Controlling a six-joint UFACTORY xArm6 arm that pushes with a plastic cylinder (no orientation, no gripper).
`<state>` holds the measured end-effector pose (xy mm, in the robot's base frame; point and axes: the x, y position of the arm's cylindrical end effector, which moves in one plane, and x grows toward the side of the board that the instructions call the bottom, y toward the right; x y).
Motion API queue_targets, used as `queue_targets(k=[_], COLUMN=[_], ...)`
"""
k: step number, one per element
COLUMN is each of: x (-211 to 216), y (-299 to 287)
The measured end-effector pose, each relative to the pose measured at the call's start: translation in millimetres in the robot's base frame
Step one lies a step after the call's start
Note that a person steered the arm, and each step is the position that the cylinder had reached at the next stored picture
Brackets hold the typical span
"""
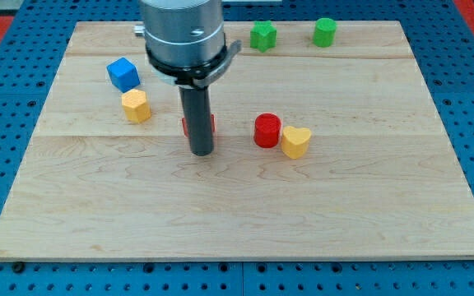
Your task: Push the red circle to the left of the yellow heart
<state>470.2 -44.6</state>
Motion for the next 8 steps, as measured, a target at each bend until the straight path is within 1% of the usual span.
queue_targets(k=[1,2,3,4,5,6,7,8], x=[33,62,59,18,-39,-74,-72,-53], y=[30,99,166,208,209,177,133,103])
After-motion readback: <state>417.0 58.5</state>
